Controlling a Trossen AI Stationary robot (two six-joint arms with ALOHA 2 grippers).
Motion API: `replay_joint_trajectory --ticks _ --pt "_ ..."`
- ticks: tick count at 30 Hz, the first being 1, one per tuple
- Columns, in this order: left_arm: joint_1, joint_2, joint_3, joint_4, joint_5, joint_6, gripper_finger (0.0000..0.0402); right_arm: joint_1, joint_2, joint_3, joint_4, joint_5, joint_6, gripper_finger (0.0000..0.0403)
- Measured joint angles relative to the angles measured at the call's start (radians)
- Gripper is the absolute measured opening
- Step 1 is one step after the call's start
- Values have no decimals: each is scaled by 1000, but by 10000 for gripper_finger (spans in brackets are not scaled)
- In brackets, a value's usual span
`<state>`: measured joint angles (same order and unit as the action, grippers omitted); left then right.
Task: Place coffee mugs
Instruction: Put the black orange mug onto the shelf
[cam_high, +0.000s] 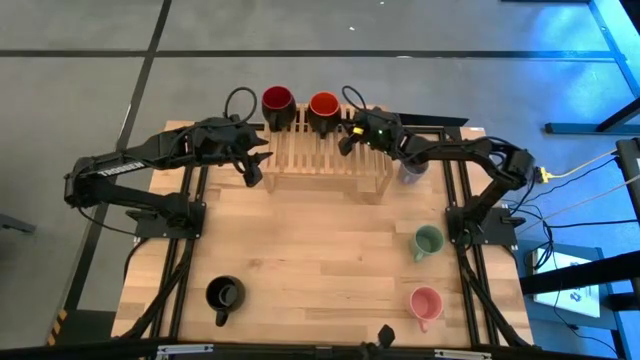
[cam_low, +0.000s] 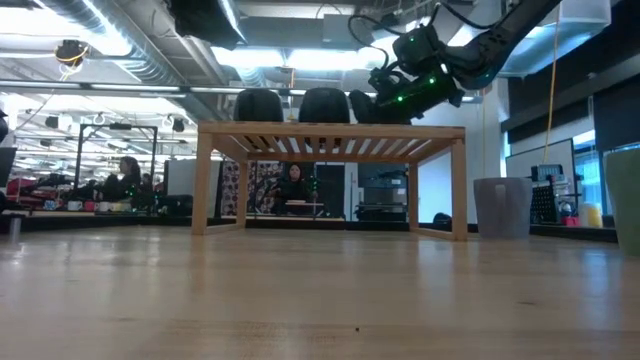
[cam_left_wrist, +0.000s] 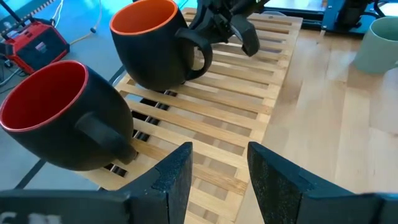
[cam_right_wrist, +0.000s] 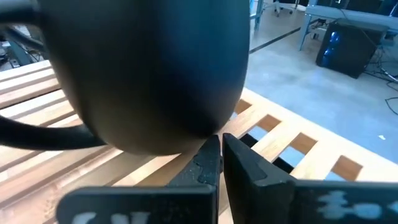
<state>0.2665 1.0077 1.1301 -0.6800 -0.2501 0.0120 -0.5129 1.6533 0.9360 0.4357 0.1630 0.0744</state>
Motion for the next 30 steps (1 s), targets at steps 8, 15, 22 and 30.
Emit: replay_joint_trajectory --ticks 8,15,22,30 --pt "0 0 0 0 0 0 149 -1 14 0 41 9 4 10" --pt "0 0 0 0 0 -1 149 -6 20 0 81 2 11 10" --pt "0 0 0 0 0 0 149 -5 18 1 58 -33 11 10" --pt "0 0 0 0 0 0 149 -3 -98 1 -98 -110 62 10"
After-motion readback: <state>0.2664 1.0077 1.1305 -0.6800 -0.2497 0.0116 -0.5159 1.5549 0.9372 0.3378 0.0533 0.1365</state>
